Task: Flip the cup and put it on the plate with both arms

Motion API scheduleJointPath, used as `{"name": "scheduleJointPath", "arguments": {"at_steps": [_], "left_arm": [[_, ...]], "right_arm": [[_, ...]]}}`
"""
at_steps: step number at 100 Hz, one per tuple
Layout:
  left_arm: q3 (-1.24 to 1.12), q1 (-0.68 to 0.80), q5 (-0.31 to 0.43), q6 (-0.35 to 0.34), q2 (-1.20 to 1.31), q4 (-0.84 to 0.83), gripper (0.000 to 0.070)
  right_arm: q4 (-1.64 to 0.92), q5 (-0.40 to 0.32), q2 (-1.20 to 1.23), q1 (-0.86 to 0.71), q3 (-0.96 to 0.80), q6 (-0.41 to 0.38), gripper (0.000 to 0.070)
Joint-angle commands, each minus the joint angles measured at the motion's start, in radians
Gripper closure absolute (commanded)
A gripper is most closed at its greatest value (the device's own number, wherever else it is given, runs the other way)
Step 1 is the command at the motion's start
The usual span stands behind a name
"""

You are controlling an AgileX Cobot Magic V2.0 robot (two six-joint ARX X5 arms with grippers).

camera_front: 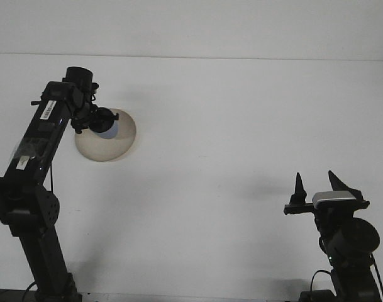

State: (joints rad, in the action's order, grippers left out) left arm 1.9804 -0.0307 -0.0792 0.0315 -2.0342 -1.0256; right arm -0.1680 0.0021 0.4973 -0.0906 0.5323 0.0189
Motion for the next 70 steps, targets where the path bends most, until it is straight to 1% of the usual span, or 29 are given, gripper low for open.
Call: {"name": "scheduleJointPath", "arguments": {"at_steps": [1, 21, 64, 70], "left_arm": [[0.022, 0.002, -0.001, -0.013, -0.039, 0.003, 0.0690], [0.022, 0.004, -0.027, -0.013, -0.071, 0.014, 0.0690], [0.021, 0.011, -0.027, -0.013, -0.079, 0.026, 0.0683], [0.021, 0.011, -0.026, -0.013, -0.082, 0.026, 0.0669]], "right_arm": [[0.011, 0.003, 0.001, -0.001, 0.007, 0.005, 0.0179], [0.011, 0.003, 0.001, -0.001, 0.007, 0.005, 0.0180], [0.011, 0.003, 0.001, -0.001, 0.007, 0.005, 0.0180], [0.011, 0.003, 0.001, -0.001, 0.007, 0.005, 0.0180]]}}
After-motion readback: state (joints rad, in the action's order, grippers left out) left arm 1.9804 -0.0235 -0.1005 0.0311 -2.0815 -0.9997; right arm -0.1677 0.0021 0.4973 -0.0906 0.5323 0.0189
